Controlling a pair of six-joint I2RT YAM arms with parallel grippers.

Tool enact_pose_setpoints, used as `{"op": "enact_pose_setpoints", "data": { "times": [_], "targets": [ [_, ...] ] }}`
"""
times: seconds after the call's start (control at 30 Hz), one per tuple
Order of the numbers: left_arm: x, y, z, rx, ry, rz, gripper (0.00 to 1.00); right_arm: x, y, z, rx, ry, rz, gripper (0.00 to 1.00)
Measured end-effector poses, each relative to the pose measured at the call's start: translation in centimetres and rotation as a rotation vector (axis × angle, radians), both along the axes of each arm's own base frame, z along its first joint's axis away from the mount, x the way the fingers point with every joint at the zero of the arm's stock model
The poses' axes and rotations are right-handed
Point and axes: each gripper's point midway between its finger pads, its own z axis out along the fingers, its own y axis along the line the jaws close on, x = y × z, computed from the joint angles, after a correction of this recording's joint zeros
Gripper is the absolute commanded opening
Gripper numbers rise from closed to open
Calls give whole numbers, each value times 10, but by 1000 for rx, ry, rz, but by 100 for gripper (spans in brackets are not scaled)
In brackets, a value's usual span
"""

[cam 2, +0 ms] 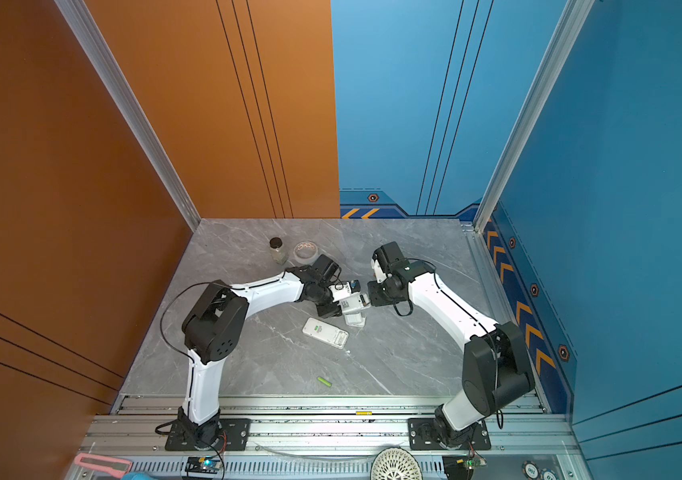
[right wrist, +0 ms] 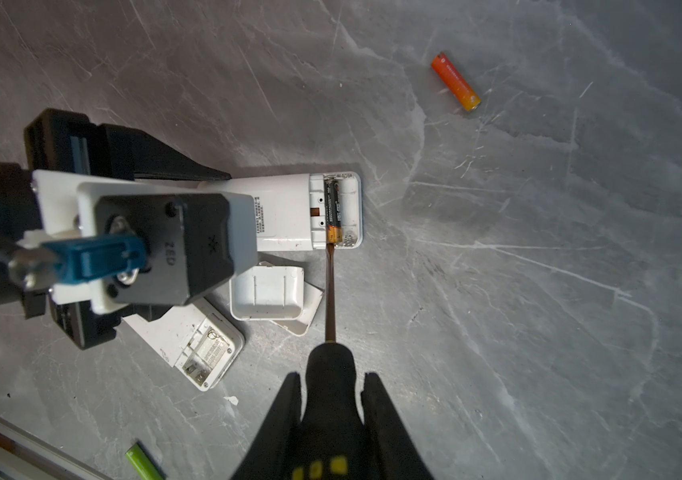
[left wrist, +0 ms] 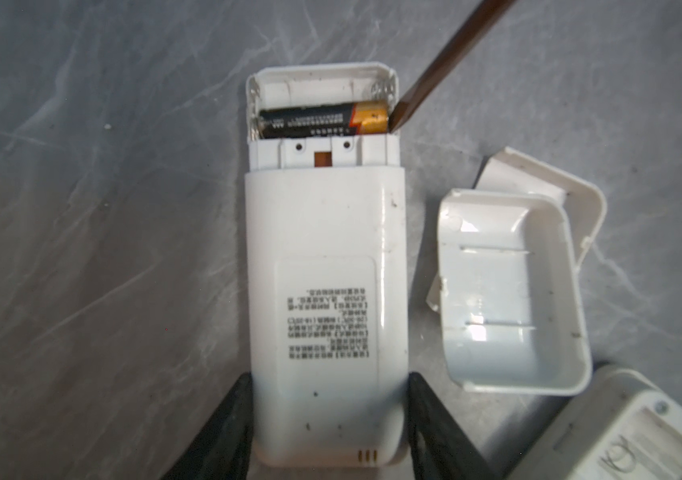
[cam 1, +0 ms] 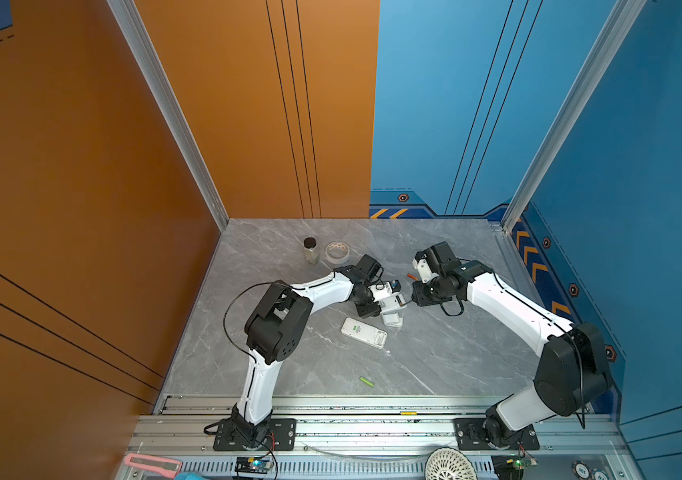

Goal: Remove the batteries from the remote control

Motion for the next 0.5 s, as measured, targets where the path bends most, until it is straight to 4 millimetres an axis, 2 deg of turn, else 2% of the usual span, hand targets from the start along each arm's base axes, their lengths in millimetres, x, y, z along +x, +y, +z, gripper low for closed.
{"op": "enact_pose_setpoints", "data": {
  "times": [0.33, 0.5],
  "targets": [
    [0, 0, 0, 0, 0, 0, 0, -1, 4, 0, -29, -17, 19, 0],
    [0, 0, 0, -2, 3, 0, 0, -7, 9, -4, -54, -92, 25, 0]
  ]
}}
